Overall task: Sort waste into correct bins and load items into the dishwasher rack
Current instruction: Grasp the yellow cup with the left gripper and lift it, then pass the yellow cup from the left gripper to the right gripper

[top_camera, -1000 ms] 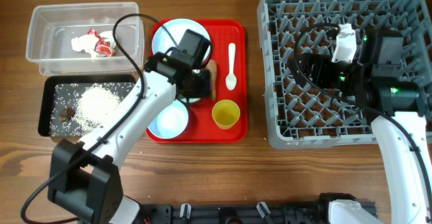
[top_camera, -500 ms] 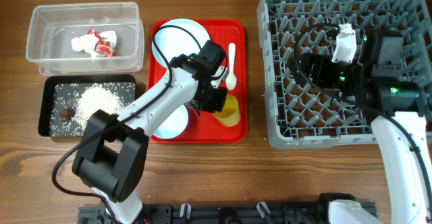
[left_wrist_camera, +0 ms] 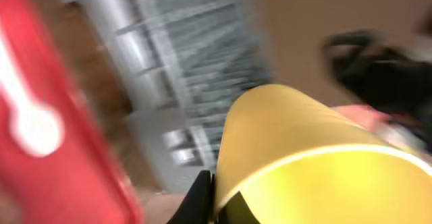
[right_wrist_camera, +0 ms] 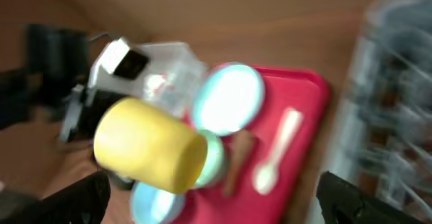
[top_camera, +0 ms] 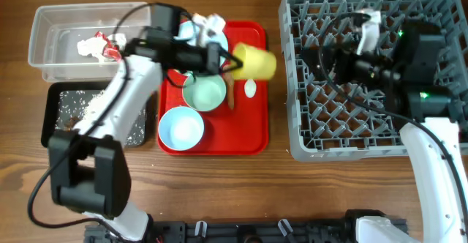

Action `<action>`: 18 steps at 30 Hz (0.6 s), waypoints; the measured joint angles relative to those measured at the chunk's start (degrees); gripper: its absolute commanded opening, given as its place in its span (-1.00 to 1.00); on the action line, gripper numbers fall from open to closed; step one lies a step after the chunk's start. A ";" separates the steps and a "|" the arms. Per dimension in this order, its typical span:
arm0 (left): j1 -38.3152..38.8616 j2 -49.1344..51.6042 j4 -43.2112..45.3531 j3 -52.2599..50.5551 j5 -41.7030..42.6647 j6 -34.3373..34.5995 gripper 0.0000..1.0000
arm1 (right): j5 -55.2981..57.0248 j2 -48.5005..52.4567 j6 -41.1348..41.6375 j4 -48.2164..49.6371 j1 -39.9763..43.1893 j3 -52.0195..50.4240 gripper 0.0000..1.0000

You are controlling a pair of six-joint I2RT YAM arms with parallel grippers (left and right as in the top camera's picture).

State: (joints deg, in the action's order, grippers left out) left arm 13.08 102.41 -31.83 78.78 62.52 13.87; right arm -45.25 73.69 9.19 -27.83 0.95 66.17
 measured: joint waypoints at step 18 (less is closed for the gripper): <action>-2.64 -0.20 7.69 0.20 24.50 10.08 -0.92 | -30.05 13.22 2.89 28.61 -10.47 0.00 0.82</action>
State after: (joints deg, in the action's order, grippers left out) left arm 10.44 102.21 -24.14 78.98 87.02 23.94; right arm -75.31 86.91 12.08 0.78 -9.52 66.17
